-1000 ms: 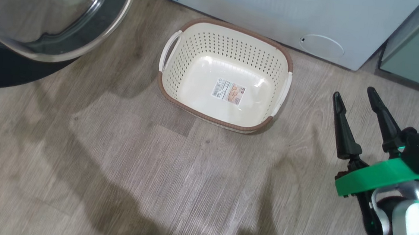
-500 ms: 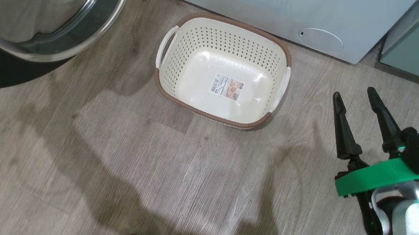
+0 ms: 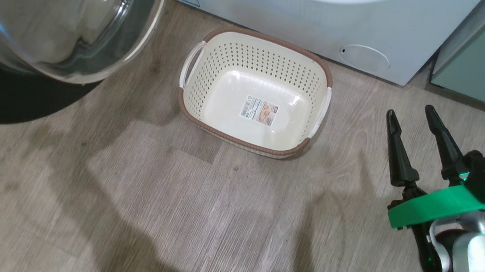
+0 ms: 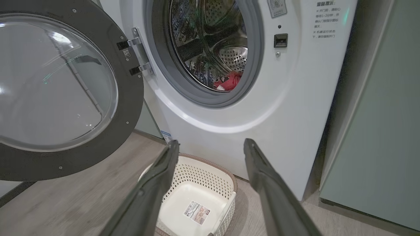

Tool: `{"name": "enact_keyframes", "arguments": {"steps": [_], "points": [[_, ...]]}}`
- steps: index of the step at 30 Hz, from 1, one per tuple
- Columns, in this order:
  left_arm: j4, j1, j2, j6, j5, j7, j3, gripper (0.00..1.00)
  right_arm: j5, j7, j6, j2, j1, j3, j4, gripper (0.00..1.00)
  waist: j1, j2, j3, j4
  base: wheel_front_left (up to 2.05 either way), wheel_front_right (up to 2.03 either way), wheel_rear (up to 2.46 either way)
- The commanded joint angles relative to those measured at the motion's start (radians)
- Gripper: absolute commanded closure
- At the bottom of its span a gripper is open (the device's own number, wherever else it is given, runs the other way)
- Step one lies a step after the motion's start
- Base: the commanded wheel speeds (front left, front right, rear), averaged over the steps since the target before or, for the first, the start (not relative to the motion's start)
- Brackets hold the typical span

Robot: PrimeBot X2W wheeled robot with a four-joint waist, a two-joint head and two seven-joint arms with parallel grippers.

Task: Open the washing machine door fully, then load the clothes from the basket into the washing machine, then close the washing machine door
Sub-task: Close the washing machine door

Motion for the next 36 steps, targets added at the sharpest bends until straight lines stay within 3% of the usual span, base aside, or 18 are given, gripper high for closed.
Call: {"name": "enact_keyframes", "arguments": {"steps": [1, 19, 36], "points": [[-0.053, 0.029, 0.064, -0.009, -0.019, 0.049, 0.01, 1.0, 0.013, -0.016, 0.0, -0.003, -0.019, 0.026, -0.025, 0.0, 0.0, 0.0, -0.012, 0.0, 0.0, 0.0, 0.0], [-0.364, 0.197, -0.011, -0.007, -0.138, 0.321, -0.028, 1.0, 0.075, -0.088, 0.0, -0.003, 0.003, 0.034, 0.044, 0.0, 0.0, 0.0, -0.09, -0.034, 0.0, 0.0, 0.0], [-0.703, 0.362, -0.128, 0.1, -0.283, 0.461, -0.023, 1.0, 0.146, -0.171, 0.0, -0.003, 0.02, 0.046, 0.116, 0.0, 0.0, 0.0, -0.124, -0.212, 0.0, 0.0, 0.0]]}}
